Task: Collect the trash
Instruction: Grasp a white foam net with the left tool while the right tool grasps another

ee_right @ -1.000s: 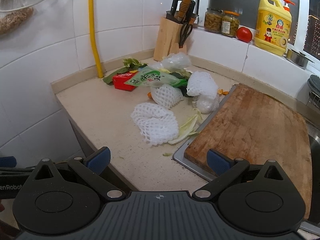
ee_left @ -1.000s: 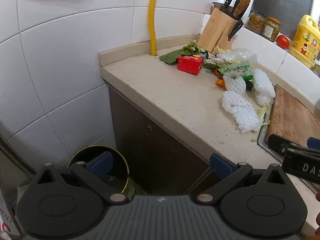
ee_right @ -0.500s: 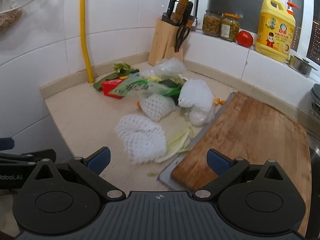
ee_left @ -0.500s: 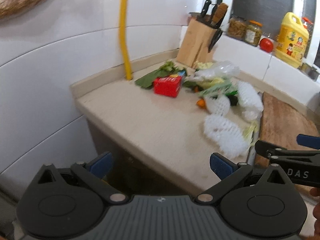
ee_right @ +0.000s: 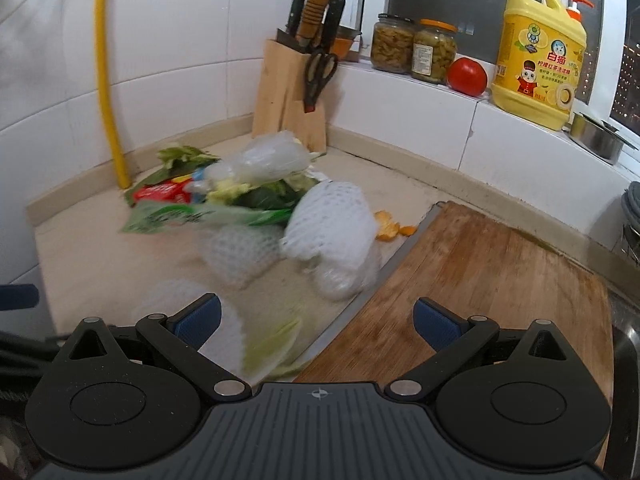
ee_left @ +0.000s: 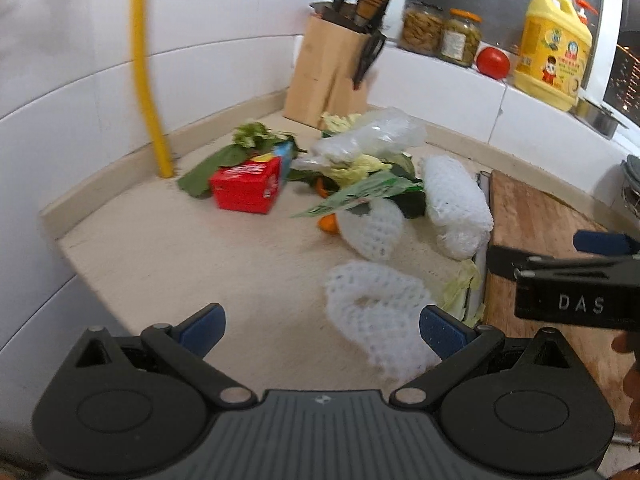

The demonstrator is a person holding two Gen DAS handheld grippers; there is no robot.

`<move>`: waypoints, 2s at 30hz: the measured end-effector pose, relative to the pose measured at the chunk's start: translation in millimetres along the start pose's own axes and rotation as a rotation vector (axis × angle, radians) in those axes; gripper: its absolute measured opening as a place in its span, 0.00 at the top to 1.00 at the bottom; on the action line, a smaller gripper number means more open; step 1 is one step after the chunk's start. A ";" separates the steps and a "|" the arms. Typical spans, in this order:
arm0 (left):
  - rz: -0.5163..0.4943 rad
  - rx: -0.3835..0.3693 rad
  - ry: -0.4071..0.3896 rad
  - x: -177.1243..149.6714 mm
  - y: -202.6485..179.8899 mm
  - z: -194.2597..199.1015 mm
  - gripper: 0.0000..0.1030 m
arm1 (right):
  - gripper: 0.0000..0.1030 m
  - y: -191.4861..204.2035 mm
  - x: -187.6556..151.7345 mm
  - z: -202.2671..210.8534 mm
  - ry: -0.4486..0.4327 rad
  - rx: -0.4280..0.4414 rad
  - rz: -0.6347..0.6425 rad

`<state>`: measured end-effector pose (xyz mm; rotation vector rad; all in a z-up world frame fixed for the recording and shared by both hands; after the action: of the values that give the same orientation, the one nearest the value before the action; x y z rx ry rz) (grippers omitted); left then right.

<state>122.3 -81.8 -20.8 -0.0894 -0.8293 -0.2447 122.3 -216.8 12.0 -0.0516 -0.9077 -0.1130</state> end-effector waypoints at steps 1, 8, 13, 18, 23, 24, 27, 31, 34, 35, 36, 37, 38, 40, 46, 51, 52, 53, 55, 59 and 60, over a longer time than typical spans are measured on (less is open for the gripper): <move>0.000 0.000 0.010 2.4 -2.1 -6.3 0.03 | 0.00 -2.1 2.8 -4.6 0.000 -0.002 0.007; 0.028 -0.012 0.100 8.4 -7.0 -41.9 0.10 | 0.00 -17.7 29.8 -42.4 -0.003 0.001 0.029; 0.030 0.003 0.126 11.7 -11.9 -56.5 0.18 | 0.00 -22.2 45.5 -71.2 0.000 0.016 0.064; 0.060 -0.015 0.174 10.7 -13.1 -72.3 0.36 | 0.01 -22.3 53.0 -97.8 0.038 0.050 0.076; 0.072 -0.042 0.202 11.4 -15.7 -83.5 0.46 | 0.32 -21.4 50.0 -116.5 0.136 0.124 0.052; 0.067 -0.046 0.206 11.7 -17.0 -83.8 0.50 | 0.34 -22.9 48.3 -120.2 0.165 0.138 0.036; 0.076 -0.078 0.209 12.5 -19.8 -82.6 0.64 | 0.44 -28.7 43.8 -122.1 0.188 0.155 0.005; 0.082 -0.108 0.212 15.3 -18.0 -81.7 0.78 | 0.54 -30.9 44.8 -109.1 0.186 0.187 -0.030; 0.074 -0.125 0.206 14.4 -17.1 -74.8 0.89 | 0.57 -32.0 45.6 -91.9 0.164 0.197 -0.039; 0.079 -0.140 0.208 13.5 -16.3 -72.7 0.90 | 0.58 -32.3 44.6 -85.2 0.157 0.199 -0.045; 0.086 -0.161 0.209 12.4 -15.1 -70.6 0.91 | 0.59 -33.8 45.8 -82.7 0.159 0.196 -0.052; 0.088 -0.176 0.207 11.8 -14.4 -68.3 0.92 | 0.59 -34.4 44.6 -78.4 0.160 0.196 -0.059; 0.085 -0.182 0.201 11.8 -13.6 -65.6 0.92 | 0.60 -33.8 42.8 -73.8 0.161 0.198 -0.066; 0.075 -0.184 0.182 11.3 -12.1 -57.6 0.92 | 0.61 -31.9 39.7 -64.1 0.164 0.199 -0.079; 0.071 -0.206 0.142 10.0 -5.0 -38.4 0.93 | 0.63 -25.9 30.3 -30.2 0.138 0.198 -0.094; 0.076 -0.220 0.093 12.1 4.5 -22.2 0.93 | 0.64 -20.5 27.8 -7.8 0.104 0.192 -0.102; 0.083 -0.218 0.085 12.7 7.5 -19.4 0.93 | 0.64 -17.9 28.0 -2.9 0.094 0.192 -0.098; 0.091 -0.216 0.079 13.1 11.2 -17.2 0.93 | 0.64 -15.8 28.3 -0.2 0.086 0.187 -0.092; 0.104 -0.212 0.066 14.9 18.0 -13.5 0.93 | 0.64 -12.0 29.0 0.8 0.080 0.176 -0.087; 0.138 -0.211 0.033 20.6 32.6 -6.6 0.93 | 0.65 -4.5 29.9 3.5 0.081 0.176 -0.096; 0.140 -0.204 0.023 20.9 35.7 -4.5 0.93 | 0.65 -0.6 29.5 7.6 0.073 0.187 -0.085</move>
<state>148.0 -51.7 -7.7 -0.3340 -0.7698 -0.1973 134.3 -218.9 39.9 0.1643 -0.8441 -0.1082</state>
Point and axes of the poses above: each gripper's, at about its wrist camera, not at the fingertips, and z roughly against the way its jaws point, y to its left, x to its top, the point moved 4 cm from there along -z, roughly the way its jaws point, and after that the axes turned 10 degrees about -z, right-handed, at the moved point
